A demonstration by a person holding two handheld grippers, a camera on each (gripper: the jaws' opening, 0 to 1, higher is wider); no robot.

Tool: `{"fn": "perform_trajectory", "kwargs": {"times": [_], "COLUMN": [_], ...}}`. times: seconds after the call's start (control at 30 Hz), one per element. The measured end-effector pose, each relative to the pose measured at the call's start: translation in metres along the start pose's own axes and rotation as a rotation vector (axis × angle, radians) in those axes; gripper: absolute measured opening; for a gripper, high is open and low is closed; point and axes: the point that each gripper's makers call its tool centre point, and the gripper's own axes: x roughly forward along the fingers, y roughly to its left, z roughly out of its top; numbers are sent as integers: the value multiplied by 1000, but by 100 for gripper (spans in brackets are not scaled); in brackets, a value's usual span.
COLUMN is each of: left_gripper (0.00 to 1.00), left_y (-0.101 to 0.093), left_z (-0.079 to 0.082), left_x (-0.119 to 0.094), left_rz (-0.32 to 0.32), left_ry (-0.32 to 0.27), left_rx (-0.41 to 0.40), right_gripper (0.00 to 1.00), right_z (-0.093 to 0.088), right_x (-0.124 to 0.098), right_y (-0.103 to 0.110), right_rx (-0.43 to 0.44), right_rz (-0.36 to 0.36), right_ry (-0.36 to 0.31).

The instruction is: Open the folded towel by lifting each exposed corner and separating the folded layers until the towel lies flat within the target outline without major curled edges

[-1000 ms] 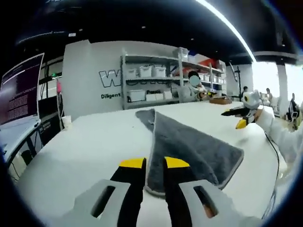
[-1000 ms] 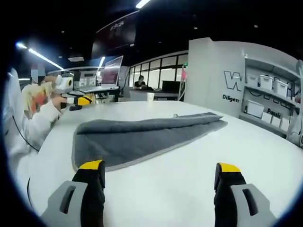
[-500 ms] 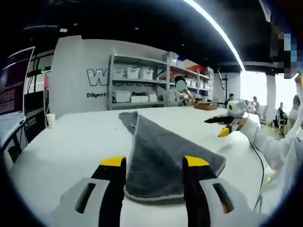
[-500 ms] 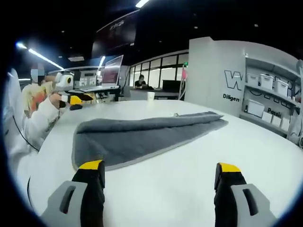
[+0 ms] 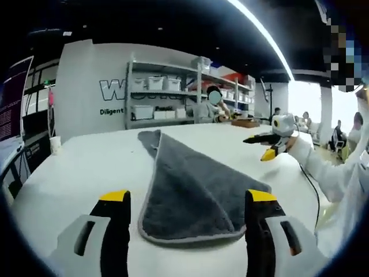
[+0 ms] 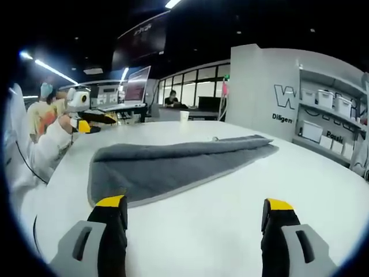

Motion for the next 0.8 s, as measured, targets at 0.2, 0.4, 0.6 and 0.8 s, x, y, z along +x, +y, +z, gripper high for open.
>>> {"fn": "perform_trajectory", "kwargs": {"times": [0.2, 0.4, 0.6, 0.8], "left_gripper": [91, 98, 99, 99], "left_y": [-5, -9, -18, -22], "left_z": [0, 1, 10, 18], "left_x": [3, 5, 5, 16], "left_rz": [-18, -36, -76, -114], "left_ry": [7, 6, -28, -36], "left_rx": [0, -17, -11, -4], "right_gripper": [98, 98, 97, 97], "right_z": [-1, -1, -1, 0], "right_x": [0, 1, 0, 0], "right_y": [0, 1, 1, 2], "right_rx": [2, 1, 0, -3], "right_rz": [2, 3, 2, 5], "right_ry": [3, 5, 2, 3]}}
